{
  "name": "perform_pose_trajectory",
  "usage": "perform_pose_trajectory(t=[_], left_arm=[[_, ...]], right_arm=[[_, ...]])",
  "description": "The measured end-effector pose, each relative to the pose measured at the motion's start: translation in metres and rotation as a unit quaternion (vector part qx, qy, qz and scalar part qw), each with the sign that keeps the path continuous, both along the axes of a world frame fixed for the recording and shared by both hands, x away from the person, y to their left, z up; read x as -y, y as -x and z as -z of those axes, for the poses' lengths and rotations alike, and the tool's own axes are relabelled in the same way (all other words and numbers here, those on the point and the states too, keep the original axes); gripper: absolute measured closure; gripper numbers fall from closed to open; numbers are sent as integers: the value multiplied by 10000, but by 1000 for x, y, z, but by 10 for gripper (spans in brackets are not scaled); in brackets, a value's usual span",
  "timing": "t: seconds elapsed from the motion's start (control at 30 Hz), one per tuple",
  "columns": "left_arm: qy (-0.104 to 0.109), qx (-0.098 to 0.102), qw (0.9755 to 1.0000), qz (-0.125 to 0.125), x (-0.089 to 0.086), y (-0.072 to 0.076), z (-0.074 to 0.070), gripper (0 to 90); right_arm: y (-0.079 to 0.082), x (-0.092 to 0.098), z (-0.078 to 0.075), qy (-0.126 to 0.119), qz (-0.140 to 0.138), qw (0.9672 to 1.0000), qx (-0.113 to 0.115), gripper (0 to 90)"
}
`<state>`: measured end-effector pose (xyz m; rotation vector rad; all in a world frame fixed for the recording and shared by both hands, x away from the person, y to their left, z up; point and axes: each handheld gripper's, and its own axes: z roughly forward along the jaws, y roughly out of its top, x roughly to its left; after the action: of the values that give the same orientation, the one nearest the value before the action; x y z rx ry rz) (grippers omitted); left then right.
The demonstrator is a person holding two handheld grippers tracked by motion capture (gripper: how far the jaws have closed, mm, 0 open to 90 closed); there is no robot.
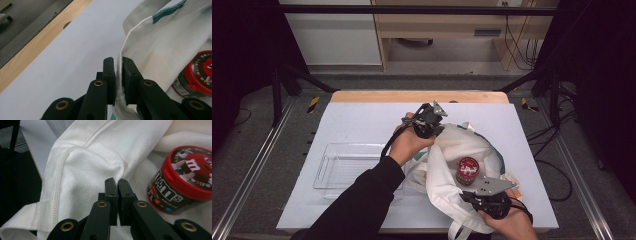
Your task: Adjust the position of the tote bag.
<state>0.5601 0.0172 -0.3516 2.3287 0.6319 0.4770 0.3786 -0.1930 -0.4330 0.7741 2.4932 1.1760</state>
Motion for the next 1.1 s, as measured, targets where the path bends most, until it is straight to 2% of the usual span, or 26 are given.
perform_pose_trajectory(t=[0.47, 0.7, 1.1], left_arm=[[38, -40, 9999, -85, -1, -6, 3, 819], [54, -16, 9999, -115, 0, -6, 1, 820], [63, -39, 9998, -195, -2, -11, 5, 819]], right_arm=[[2, -1, 3, 45, -114, 9999, -17, 880], [3, -3, 7, 150, -175, 9997, -59, 880], [4, -4, 7, 125, -250, 9996, -79, 881]])
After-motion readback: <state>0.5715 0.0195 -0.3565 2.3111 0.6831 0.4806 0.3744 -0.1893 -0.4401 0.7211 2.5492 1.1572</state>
